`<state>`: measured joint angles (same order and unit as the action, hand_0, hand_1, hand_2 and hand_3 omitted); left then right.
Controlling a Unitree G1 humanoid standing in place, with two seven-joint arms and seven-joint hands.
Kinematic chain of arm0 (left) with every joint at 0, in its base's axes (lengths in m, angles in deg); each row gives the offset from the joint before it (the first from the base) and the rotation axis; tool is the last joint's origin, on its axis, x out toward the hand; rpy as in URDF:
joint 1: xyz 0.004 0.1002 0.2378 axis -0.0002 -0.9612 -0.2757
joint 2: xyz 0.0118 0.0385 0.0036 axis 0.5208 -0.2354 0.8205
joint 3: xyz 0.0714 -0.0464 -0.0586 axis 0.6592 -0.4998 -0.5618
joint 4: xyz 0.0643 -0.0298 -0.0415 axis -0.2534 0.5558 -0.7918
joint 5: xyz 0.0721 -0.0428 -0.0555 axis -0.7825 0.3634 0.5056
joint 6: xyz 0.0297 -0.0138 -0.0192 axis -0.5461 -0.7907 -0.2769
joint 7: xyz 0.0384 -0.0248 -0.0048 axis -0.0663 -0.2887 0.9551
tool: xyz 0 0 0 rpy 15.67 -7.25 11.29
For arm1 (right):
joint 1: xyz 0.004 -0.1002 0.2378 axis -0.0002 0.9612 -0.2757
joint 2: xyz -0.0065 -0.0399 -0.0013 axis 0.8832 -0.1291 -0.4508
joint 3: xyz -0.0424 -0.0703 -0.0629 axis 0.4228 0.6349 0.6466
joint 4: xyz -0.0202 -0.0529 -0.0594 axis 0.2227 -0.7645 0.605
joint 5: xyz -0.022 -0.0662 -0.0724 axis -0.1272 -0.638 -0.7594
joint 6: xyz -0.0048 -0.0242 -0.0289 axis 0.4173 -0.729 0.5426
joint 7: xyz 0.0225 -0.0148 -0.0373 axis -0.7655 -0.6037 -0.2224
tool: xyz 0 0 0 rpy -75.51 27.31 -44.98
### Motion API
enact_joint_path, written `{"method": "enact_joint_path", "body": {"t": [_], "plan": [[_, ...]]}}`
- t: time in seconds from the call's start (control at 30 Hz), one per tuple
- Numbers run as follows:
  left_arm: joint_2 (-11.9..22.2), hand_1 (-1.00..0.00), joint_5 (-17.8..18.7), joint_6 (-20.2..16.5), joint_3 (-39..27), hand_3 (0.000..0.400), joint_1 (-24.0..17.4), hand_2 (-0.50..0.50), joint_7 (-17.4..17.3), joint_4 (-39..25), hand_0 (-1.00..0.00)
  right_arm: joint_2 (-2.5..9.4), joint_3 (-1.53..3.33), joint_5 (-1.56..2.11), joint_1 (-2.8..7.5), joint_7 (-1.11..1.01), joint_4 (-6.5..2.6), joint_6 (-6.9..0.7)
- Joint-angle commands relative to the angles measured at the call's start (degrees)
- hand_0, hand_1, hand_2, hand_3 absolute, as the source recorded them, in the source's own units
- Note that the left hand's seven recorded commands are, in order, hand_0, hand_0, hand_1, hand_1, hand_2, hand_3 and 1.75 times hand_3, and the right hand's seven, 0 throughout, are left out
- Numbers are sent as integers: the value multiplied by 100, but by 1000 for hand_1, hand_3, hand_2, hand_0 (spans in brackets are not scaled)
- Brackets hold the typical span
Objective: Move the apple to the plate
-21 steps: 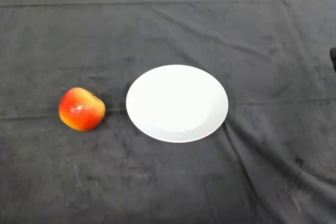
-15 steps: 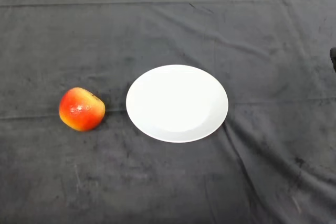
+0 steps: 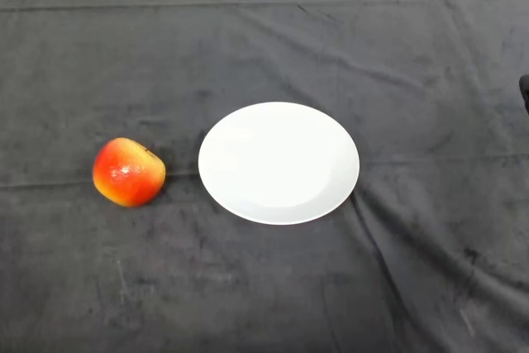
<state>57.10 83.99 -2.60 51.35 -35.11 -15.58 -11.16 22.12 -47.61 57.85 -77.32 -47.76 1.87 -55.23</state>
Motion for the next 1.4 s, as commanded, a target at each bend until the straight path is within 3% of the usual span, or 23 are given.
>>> {"method": "enact_joint_path", "body": {"t": [0.03, 0.27, 0.47, 0.63, 0.77, 0.93, 1.2, 1.4], "plan": [[275, 0, 44, -19, -165, 0, 181, 0, 13, -232, 0, -130, -58, 63, -98, 12, 46, 11], [13, 0, 149, 42, -247, 0, 394, 0, 163, -243, 0, -131, -59, 63, -98, 11, 44, 11], [-119, 0, 84, -365, -159, 0, 700, 0, 241, -106, 0, -132, -59, 63, -99, 11, 43, 11], [-2, 0, 42, -679, -108, 0, 1011, 0, 130, -43, 0, -133, -59, 64, -100, 10, 41, 11], [205, 0, 204, -710, -255, 0, 1191, 0, -150, -59, 0, -133, -60, 64, -100, 10, 39, 11], [284, 0, 611, -417, -629, 0, 1220, 0, -486, -109, 0, -134, -60, 64, -101, 9, 37, 12], [-45, 0, 1299, -92, -1125, 0, 1608, 0, -1057, -161, 0, -136, -61, 64, -103, 7, 33, 12], [-452, 0, 1616, 239, -1212, 0, 1793, 0, -1805, -249, 0, -136, -62, 64, -104, 6, 31, 13]]}}
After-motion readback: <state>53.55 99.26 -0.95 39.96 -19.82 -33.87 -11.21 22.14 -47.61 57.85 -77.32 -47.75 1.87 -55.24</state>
